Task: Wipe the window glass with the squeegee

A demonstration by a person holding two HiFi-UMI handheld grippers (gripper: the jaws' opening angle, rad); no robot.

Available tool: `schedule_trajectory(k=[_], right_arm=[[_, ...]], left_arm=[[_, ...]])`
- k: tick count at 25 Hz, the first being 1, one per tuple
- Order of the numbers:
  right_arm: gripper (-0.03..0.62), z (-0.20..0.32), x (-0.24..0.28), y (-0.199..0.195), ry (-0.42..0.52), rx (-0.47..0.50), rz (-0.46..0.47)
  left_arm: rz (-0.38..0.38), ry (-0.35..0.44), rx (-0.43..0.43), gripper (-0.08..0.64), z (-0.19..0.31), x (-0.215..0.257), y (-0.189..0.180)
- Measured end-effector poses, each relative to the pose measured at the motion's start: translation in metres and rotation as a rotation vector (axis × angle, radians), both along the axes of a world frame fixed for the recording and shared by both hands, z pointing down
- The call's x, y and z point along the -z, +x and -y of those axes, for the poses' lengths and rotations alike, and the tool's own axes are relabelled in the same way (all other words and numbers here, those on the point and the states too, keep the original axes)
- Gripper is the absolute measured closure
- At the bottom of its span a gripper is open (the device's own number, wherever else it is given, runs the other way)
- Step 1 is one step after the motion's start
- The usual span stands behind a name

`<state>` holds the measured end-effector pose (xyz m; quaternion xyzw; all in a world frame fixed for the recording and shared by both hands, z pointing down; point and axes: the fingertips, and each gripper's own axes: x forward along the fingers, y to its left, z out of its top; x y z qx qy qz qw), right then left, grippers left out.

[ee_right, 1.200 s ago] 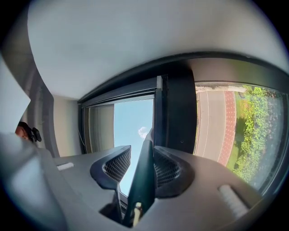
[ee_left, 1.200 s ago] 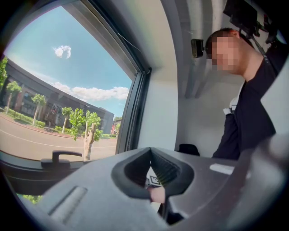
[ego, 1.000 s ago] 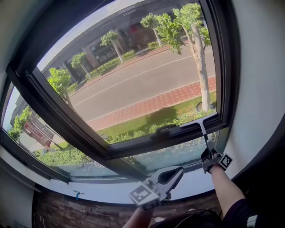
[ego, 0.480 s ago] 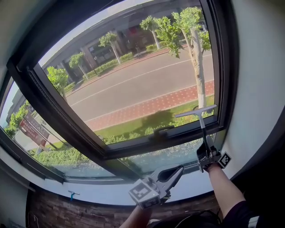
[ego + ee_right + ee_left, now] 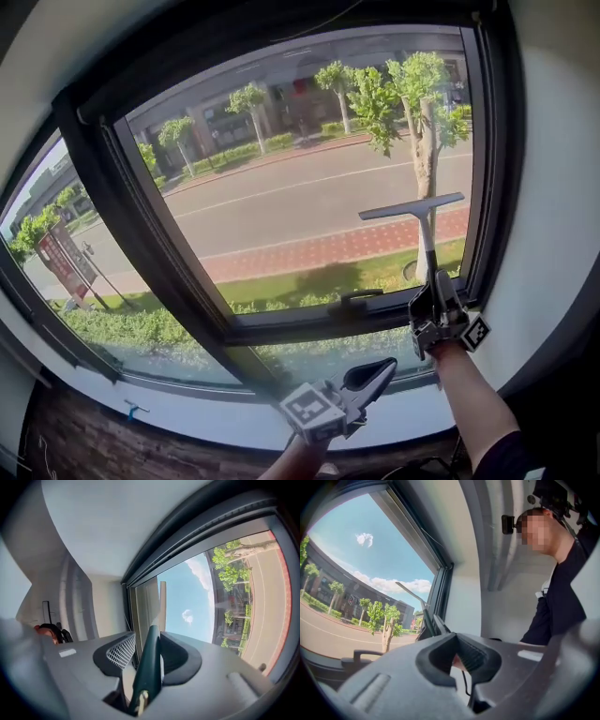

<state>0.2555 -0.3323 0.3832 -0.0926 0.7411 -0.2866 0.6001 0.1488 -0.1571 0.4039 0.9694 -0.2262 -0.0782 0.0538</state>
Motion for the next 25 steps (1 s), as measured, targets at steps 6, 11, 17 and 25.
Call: schedule_trajectory(k=[6, 11, 17, 25], right_arm=[[0.425, 0.001, 0.08, -0.039, 0.129, -0.003, 0.027], [0.425, 0.006, 0.151, -0.072, 0.229, -0.004, 0.041], [0.425, 0.014, 0.221, -0.084, 0.327, -0.042, 0.068], [0.425, 0.027, 0.281, -0.089, 0.392, -0.108, 0.005]], left_arm=[[-0.025, 0.032, -0.007, 0.557, 0.005, 0.014, -0.03], [-0.032, 0.059, -0.019, 0.557, 0.011, 0.021, -0.057], [-0.015, 0.101, -0.042, 0.557, 0.019, 0.033, -0.09], [-0.032, 0.117, -0.1, 0.558, 0.031, 0.039, -0.124]])
